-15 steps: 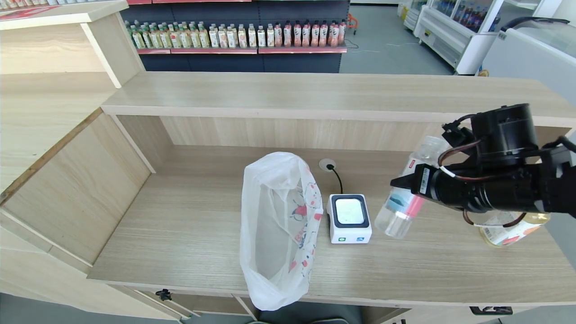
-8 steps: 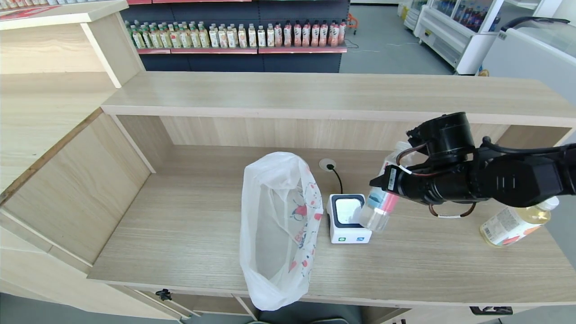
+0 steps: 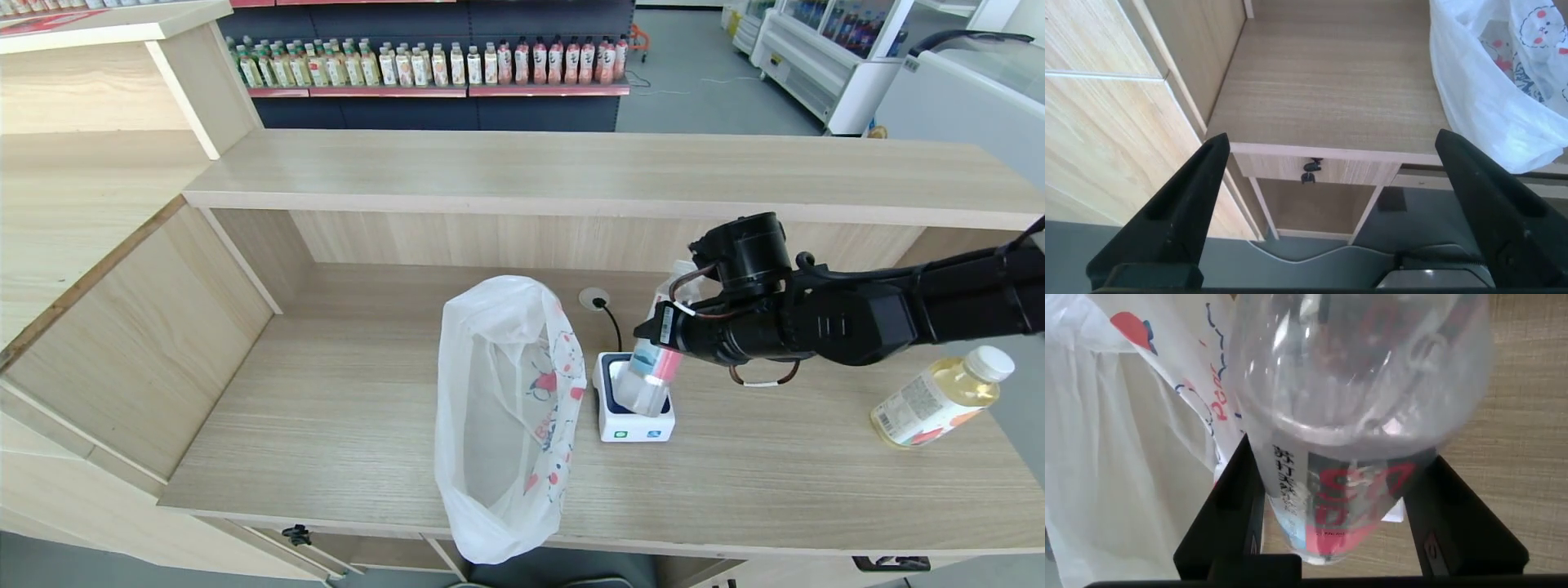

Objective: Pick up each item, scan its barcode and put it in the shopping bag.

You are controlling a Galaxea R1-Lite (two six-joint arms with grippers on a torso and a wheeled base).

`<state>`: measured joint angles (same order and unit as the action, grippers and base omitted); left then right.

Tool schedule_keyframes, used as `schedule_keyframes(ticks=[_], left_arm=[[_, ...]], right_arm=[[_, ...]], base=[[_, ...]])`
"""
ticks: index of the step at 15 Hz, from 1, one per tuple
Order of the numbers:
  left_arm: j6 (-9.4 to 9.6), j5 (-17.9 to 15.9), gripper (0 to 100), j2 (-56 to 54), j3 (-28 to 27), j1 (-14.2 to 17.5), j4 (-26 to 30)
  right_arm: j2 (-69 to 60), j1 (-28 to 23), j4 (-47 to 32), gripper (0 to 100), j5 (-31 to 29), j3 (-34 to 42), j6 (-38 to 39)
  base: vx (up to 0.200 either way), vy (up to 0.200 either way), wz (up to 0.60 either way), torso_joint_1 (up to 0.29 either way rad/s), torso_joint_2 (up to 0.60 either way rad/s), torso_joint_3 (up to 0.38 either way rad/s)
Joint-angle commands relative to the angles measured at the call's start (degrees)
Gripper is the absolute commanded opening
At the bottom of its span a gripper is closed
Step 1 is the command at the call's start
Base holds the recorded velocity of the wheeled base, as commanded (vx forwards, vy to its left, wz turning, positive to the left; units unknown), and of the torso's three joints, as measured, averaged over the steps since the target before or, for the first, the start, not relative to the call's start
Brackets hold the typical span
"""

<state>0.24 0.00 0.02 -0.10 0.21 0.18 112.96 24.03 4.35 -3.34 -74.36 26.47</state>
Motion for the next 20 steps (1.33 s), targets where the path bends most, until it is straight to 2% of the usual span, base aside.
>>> schedule_keyframes(ticks=[1, 7, 17, 20], left_arm=[[0.02, 0.0, 100, -0.02, 0.01, 0.06, -0.01], [0.02, 0.0, 100, -0.02, 0.01, 0.06, -0.01], [0.02, 0.0, 100, -0.02, 0.01, 0.06, -0.01], [0.02, 0.0, 100, -0.02, 0.01, 0.06, -0.01]], right_arm=[[1.04, 0.76, -0.05, 0, -0.88, -0.7, -0.8], [2.35, 0.76, -0.57, 0, -2.55, -4.21, -6.16], [2.35, 0.93, -1.28, 0, -2.46, -4.74, -6.16], [-2.92, 1.72, -1.28, 0, -2.28, -2.19, -5.9]], base=[[0.0, 0.0, 0.0, 0.0, 0.0, 0.0], [0.0, 0.0, 0.0, 0.0, 0.0, 0.0], [0.0, 0.0, 0.0, 0.0, 0.0, 0.0], [0.0, 0.0, 0.0, 0.0, 0.0, 0.0]])
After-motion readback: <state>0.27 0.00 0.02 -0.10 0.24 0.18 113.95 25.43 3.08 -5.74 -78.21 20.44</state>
